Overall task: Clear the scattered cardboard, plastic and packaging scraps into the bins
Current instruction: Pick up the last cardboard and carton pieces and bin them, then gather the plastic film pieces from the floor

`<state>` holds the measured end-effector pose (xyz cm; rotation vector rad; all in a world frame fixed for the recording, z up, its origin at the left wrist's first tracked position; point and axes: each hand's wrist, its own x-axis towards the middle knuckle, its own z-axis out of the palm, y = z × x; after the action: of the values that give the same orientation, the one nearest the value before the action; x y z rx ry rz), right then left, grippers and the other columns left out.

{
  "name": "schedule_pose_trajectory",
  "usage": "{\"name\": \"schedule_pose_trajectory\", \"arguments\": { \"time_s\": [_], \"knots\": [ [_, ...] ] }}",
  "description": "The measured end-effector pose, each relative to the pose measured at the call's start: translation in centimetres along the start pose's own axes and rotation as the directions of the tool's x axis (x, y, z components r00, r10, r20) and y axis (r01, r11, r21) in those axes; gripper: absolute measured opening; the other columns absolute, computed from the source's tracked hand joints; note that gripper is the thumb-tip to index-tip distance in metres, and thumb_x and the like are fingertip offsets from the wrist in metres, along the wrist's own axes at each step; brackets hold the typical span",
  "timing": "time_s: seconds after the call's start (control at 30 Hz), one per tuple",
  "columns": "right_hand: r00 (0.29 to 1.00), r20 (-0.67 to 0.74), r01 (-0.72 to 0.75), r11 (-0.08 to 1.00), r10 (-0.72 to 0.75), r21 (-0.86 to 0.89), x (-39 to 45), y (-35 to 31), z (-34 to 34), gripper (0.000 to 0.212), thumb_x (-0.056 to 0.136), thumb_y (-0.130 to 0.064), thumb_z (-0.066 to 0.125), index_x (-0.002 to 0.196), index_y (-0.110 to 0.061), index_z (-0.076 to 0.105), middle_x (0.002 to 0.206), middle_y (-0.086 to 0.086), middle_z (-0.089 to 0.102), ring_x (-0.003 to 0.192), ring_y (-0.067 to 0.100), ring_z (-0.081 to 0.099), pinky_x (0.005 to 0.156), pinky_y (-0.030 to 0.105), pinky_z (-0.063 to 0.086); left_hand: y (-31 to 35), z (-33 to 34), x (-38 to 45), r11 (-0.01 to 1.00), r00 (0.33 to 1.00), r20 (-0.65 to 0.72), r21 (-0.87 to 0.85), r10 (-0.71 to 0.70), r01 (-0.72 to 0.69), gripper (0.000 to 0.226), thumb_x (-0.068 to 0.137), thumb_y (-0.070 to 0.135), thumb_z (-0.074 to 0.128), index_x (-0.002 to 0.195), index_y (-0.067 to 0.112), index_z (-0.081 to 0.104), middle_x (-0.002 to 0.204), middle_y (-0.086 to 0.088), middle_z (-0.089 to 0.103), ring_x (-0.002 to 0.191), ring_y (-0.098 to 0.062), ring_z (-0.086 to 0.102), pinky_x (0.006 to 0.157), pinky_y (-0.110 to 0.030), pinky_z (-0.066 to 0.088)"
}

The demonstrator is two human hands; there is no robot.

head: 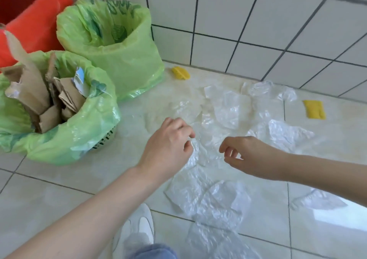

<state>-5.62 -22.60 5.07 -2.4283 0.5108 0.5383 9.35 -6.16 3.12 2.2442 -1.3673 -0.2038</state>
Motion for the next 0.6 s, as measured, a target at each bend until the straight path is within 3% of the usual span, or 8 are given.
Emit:
{"name": "schedule_pose_trajectory", "arguments": {
  "time_s": [0.1,0.23,0.37,0.43,0.53,0.6],
  "knots": [
    [0.997,0.070,-0.026,1.000,0.026,-0.012,-3.0,3.0,3.2,0.020,0.093,-0.029,0.052,0.113,-0.027,0.055,0.102,-0.014,0.059,0.094,0.006,0.059,0.085,0.025,0.050,1.8,3.8,-2.6,0.999,0.976,0.213,-0.031,0.050,-0.044,0.019,0.084,0.012,0.055,0.098,0.017,0.068,0.101,0.006,0.060,0.105,-0.017,0.050,0.077,-0.031,0.050],
    [0.992,0.100,-0.078,0.997,0.080,-0.020,-6.5,5.4,7.6,0.024,0.095,-0.031,0.050,0.118,-0.026,0.051,0.111,-0.013,0.056,0.100,0.009,0.056,0.088,0.027,0.046,4.0,7.3,-5.8,0.987,0.848,0.506,-0.044,0.158,-0.158,0.027,0.089,0.015,0.048,0.109,0.018,0.065,0.110,0.004,0.058,0.111,-0.017,0.046,0.080,-0.027,0.044],
    [0.984,0.138,-0.103,0.993,0.110,-0.056,-9.6,6.9,12.0,0.029,0.096,-0.034,0.047,0.123,-0.024,0.048,0.120,-0.009,0.053,0.106,0.014,0.054,0.089,0.029,0.046,5.2,9.3,-7.7,0.969,0.760,0.613,-0.036,0.214,-0.244,0.030,0.087,0.013,0.049,0.113,0.016,0.064,0.112,0.000,0.058,0.108,-0.022,0.048,0.082,-0.037,0.048],
    [0.983,0.146,-0.103,0.992,0.113,-0.076,-10.7,7.4,13.9,0.032,0.096,-0.038,0.047,0.125,-0.024,0.046,0.122,-0.008,0.051,0.109,0.015,0.052,0.089,0.031,0.046,5.2,10.1,-8.5,0.955,0.739,0.627,-0.030,0.247,-0.294,0.032,0.084,0.008,0.052,0.112,0.014,0.064,0.112,-0.003,0.056,0.103,-0.025,0.051,0.073,-0.038,0.050],
    [0.982,0.157,-0.096,0.991,0.109,-0.090,-11.7,7.7,16.6,0.042,0.092,-0.049,0.050,0.125,-0.023,0.044,0.121,-0.005,0.049,0.110,0.018,0.049,0.087,0.031,0.045,5.0,11.1,-9.3,0.901,0.695,0.638,0.004,0.331,-0.433,0.032,0.063,0.003,0.067,0.093,0.012,0.064,0.101,-0.006,0.058,0.079,-0.027,0.058,0.045,-0.032,0.048],
    [0.985,0.135,-0.096,0.993,0.105,-0.068,-12.1,7.8,18.0,0.051,0.086,-0.057,0.054,0.123,-0.023,0.045,0.118,-0.005,0.049,0.108,0.018,0.046,0.088,0.030,0.044,5.0,12.1,-10.0,0.847,0.649,0.672,0.059,0.357,-0.527,0.042,0.048,0.005,0.075,0.087,0.015,0.062,0.096,-0.004,0.059,0.071,-0.024,0.056,0.039,-0.028,0.044]
  ]
}}
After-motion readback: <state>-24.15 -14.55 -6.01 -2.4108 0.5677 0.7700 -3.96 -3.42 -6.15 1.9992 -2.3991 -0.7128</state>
